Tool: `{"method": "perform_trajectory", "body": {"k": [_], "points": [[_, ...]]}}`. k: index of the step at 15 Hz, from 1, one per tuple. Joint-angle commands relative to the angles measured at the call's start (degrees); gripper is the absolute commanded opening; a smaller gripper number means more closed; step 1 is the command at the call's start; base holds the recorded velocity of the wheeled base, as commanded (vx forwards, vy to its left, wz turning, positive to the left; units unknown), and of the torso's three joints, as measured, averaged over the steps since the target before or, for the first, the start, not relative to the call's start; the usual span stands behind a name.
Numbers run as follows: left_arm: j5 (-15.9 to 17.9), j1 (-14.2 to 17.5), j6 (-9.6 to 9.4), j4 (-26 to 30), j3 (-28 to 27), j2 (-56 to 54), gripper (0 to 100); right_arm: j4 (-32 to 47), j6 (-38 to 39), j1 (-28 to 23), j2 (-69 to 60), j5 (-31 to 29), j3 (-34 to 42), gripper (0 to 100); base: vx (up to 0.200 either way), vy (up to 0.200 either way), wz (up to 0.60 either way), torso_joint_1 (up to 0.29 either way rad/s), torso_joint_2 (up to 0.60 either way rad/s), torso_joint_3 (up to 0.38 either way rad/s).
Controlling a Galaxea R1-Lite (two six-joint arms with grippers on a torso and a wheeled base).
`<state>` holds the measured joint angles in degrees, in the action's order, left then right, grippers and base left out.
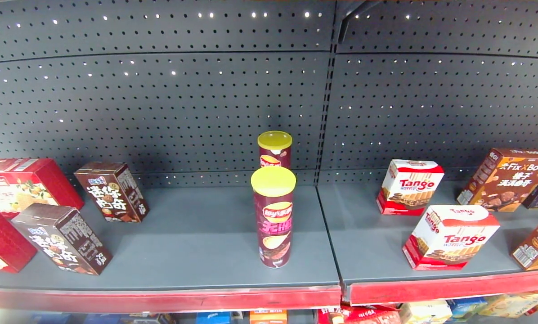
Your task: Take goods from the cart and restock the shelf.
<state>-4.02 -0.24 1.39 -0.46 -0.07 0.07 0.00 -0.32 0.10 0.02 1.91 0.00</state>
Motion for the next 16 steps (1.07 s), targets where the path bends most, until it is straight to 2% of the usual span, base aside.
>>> {"method": "perform_trajectory", "body": {"k": [1,2,3,4,6,16], "points": [[2.79,0.07,-2.88,0.64,-0.01,-0.07,100,0.00,-0.03,-0.01,-0.02,0.02,0.00,100,0.000,0.000,0.00,0.000,0.00,0.000],[4.11,-0.02,-4.38,0.64,-0.10,-0.07,100,0.00,-0.03,-0.01,-0.02,0.02,0.00,100,0.000,0.000,0.00,0.000,0.00,0.000],[4.81,-0.02,-4.47,0.64,-0.10,-0.07,100,0.00,-0.03,-0.01,-0.02,0.02,0.00,100,0.000,0.000,0.00,0.000,0.00,0.000],[4.73,-0.02,-4.38,0.64,-0.01,-0.07,100,0.00,-0.03,-0.01,-0.02,0.02,0.00,100,0.000,0.000,0.00,0.000,0.00,0.000],[4.73,-0.02,-2.36,0.64,-0.01,-0.07,100,0.00,-0.03,-0.01,-0.02,0.02,0.00,100,0.000,0.000,0.00,0.000,0.00,0.000],[4.55,-0.02,-2.27,0.64,-0.01,-0.07,100,0.00,-0.03,-0.01,-0.02,0.02,0.00,100,0.000,0.000,0.00,0.000,0.00,0.000]]}}
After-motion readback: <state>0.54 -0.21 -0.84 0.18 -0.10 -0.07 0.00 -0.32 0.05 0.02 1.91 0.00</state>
